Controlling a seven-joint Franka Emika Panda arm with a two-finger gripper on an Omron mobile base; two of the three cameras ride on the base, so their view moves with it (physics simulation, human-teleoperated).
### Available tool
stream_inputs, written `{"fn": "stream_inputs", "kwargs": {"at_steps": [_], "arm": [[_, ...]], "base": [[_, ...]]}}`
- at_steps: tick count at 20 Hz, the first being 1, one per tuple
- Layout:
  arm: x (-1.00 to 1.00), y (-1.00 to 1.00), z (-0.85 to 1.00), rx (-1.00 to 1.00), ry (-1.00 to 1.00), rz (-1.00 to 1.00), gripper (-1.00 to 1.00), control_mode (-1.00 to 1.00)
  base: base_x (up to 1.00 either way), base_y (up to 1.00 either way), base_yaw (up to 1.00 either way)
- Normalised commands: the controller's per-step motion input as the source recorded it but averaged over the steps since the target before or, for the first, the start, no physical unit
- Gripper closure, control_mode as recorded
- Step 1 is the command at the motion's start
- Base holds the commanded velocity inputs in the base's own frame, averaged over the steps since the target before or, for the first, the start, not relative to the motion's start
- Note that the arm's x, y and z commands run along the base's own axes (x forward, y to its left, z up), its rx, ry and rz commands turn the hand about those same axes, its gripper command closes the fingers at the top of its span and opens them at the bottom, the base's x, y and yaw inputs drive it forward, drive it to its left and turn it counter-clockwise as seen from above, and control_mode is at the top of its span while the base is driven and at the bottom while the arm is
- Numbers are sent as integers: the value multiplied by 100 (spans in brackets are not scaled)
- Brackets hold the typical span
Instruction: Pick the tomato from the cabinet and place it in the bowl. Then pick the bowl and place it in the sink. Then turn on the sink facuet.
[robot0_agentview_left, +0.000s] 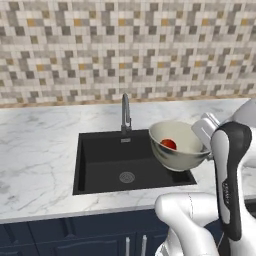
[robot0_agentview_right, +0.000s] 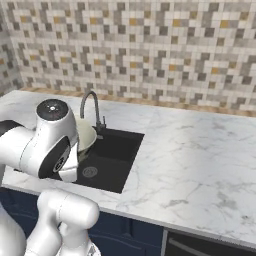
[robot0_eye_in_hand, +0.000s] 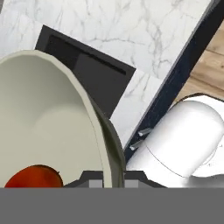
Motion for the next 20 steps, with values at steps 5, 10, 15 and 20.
{"fn": "stream_inputs", "kwargs": {"at_steps": [5,10,15,20], "arm": [[83,1,-79,-6,0,19,100,-100],[80,7,-69,-5,0,13,100,-100],[82,27,-49,-6,0,9,100,-100],[86,16,-42,-5,0,7,100,-100]], "base": [[0,0,0],[0,0,0],[0,0,0],[0,0,0]]}}
